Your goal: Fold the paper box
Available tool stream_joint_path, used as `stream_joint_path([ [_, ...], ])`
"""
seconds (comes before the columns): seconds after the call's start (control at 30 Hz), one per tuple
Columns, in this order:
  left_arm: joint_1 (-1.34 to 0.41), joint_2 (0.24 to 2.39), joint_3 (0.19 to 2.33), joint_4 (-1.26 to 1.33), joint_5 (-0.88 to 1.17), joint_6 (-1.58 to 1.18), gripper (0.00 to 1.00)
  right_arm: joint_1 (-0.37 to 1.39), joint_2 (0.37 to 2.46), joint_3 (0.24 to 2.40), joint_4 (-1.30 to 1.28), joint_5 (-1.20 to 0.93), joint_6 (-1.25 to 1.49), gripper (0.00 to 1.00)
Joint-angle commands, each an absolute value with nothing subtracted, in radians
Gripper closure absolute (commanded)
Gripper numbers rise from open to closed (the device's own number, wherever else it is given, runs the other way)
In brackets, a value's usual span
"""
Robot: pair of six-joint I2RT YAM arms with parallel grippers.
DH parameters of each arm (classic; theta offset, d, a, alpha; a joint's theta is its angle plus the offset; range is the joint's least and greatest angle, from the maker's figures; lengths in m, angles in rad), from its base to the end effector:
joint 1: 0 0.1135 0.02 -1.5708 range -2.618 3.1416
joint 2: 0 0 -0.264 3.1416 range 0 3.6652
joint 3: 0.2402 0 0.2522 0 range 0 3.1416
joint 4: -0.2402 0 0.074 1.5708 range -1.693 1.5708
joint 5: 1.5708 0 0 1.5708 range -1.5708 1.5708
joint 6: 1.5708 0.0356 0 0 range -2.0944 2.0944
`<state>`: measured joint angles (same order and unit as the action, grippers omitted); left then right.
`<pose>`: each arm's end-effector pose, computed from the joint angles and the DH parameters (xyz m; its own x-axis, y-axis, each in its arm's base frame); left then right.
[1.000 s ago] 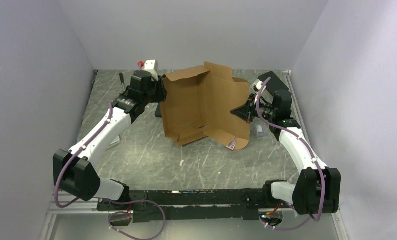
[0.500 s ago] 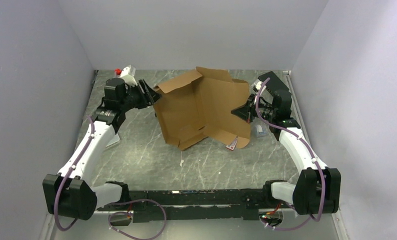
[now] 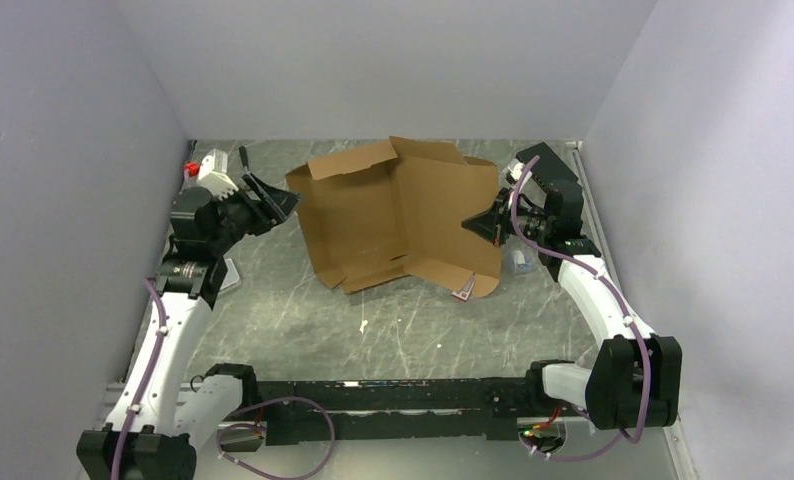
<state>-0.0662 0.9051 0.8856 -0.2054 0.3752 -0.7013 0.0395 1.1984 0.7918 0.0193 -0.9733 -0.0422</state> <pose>0.2061 -0.0267 0.3525 -0.4397 -0.5725 -0.6920 0.1758 0.7008 -0.6914 0.2584 0.0397 0.2821 -0.3439 -0.0373 -0.9383 -0.8023 0.5308 0.2729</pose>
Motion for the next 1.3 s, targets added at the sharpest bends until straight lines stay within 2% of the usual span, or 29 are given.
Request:
stream_joint_path([
  [0.0,-0.047,0.904,0.871,-0.151,0.397,-0.784,0.3,0.045,1.193,0.812,0.023,-0.983,-0.053,1.0],
  [0.1,-0.031,0.917,0.876,-0.171,0.361,-0.78,0.29,0.043,1.192,0.811,0.023,-0.987,-0.052,1.0],
  [0.23,0.025,0.96,0.9,-0.144,0.361,-0.771,0.23,0.044,1.192,0.811,0.023,-0.994,-0.052,1.0],
  [0.53,0.178,1.174,0.884,0.222,0.614,-0.98,0.22,0.045,1.191,0.81,0.025,-1.003,-0.052,1.0],
  [0.83,0.18,1.349,0.971,0.264,0.695,-0.992,0.21,0.046,1.192,0.809,0.029,-1.011,-0.05,1.0],
  [0.9,0.179,1.375,0.982,0.252,0.701,-0.994,0.22,0.045,1.192,0.807,0.03,-1.011,-0.048,1.0],
  [1.17,0.168,1.424,0.976,0.282,0.74,-1.007,0.39,0.046,1.199,0.806,0.035,-1.015,-0.046,1.0],
  [1.27,0.146,1.436,0.986,0.278,0.748,-0.996,0.4,0.046,1.2,0.806,0.035,-1.015,-0.046,1.0],
])
